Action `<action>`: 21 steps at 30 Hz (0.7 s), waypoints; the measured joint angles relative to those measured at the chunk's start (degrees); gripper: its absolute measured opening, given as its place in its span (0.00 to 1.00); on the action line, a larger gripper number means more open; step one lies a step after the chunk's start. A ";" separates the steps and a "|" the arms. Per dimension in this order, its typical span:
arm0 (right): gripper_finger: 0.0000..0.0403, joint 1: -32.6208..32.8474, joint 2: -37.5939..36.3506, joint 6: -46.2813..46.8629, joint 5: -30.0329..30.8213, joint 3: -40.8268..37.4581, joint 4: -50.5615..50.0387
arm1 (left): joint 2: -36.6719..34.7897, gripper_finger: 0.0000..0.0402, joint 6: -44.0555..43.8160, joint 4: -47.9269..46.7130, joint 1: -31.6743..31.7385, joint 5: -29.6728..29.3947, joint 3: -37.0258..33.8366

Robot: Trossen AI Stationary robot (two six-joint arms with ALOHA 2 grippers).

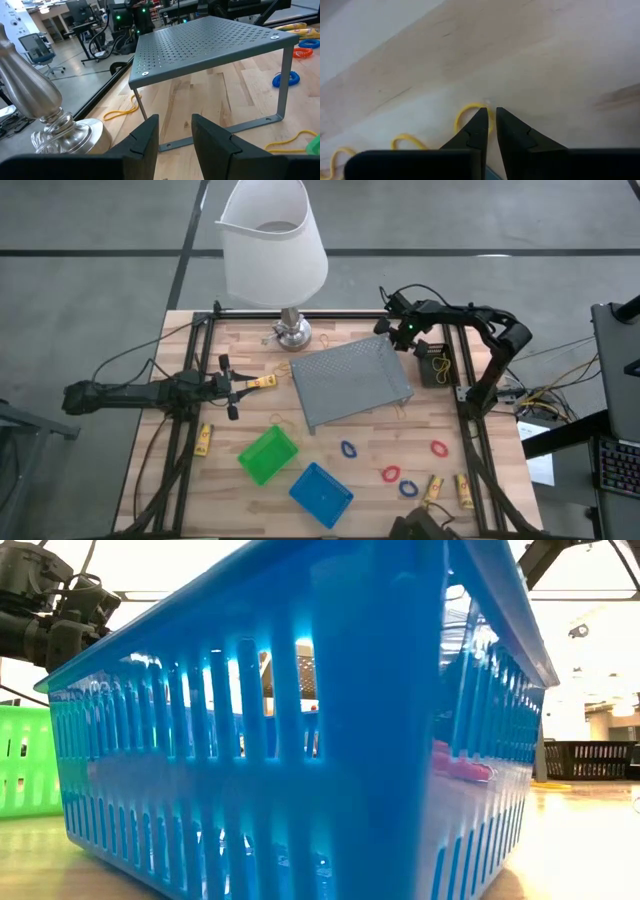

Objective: Pick & Place Office Desk Supplies
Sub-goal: Put the yellow rubber band into the black basket

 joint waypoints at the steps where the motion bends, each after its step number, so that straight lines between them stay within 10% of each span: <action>1: 0.08 0.00 0.19 -0.05 0.02 0.00 0.30 | -0.01 0.29 0.02 0.00 0.00 0.00 0.00; 21: 0.07 0.00 0.79 -2.40 -0.05 -0.22 0.50 | 0.00 0.29 0.01 -0.02 0.01 0.01 0.01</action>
